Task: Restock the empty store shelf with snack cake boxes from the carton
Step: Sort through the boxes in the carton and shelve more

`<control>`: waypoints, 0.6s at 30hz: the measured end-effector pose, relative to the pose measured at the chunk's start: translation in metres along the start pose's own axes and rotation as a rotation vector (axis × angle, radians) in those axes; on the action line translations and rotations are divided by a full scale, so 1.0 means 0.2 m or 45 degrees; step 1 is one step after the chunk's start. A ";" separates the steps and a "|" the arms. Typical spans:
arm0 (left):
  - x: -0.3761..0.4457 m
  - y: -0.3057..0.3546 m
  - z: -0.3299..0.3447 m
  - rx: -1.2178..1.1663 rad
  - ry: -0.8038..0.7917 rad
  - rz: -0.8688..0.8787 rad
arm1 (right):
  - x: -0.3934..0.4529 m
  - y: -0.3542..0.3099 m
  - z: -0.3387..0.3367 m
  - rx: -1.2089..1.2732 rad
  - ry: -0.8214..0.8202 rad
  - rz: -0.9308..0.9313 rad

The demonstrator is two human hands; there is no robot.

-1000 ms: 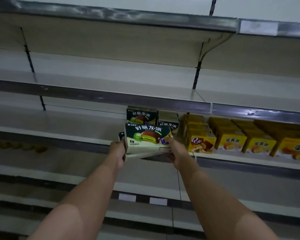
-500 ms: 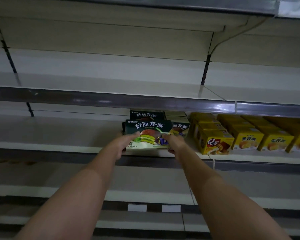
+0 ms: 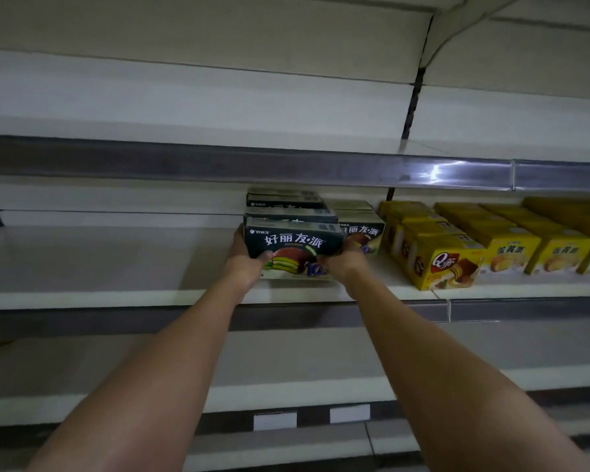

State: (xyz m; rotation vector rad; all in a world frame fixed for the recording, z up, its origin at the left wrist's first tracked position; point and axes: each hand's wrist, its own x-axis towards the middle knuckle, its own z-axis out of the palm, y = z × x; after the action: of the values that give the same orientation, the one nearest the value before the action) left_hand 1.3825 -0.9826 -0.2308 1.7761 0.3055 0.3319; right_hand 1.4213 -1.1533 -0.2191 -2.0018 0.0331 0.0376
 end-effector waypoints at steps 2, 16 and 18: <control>0.03 -0.05 0.00 0.069 -0.054 0.008 | 0.02 0.01 0.01 -0.013 0.009 -0.014; 0.25 -0.10 -0.04 0.734 -0.026 0.098 | 0.21 -0.03 0.18 -0.203 0.137 0.075; 0.28 -0.10 -0.02 0.705 -0.006 0.126 | 0.22 -0.02 0.20 -0.060 0.174 0.072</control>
State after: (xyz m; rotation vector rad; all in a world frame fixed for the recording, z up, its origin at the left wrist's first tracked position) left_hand 1.4324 -0.9520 -0.2466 2.3419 0.3272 0.3337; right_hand 1.4654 -1.1160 -0.2328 -2.0476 0.1783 -0.0630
